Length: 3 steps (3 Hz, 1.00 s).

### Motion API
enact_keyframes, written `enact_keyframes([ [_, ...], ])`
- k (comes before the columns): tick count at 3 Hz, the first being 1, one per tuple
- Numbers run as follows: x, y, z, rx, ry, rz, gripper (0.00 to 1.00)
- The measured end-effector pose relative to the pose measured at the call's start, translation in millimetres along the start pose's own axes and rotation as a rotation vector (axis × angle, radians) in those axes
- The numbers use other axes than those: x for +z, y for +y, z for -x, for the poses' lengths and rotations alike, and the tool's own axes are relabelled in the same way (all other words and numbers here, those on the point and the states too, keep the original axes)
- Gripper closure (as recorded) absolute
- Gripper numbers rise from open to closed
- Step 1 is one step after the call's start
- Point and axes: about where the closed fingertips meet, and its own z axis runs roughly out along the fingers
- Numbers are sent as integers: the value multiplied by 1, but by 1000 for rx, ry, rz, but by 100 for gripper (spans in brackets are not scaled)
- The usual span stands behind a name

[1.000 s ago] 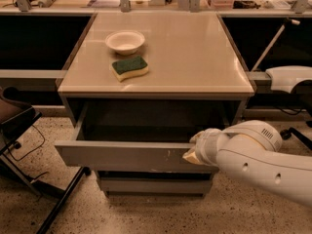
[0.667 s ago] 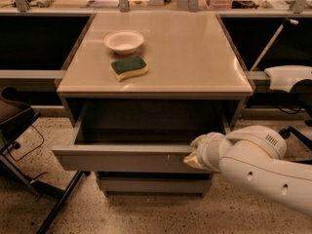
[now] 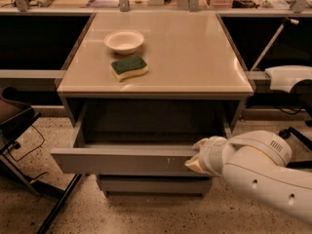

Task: Open top drawer

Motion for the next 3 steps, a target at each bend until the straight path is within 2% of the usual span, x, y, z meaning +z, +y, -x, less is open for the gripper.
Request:
enact_keyframes([
  [3,-11,8,-5,13,-1,-3,100],
])
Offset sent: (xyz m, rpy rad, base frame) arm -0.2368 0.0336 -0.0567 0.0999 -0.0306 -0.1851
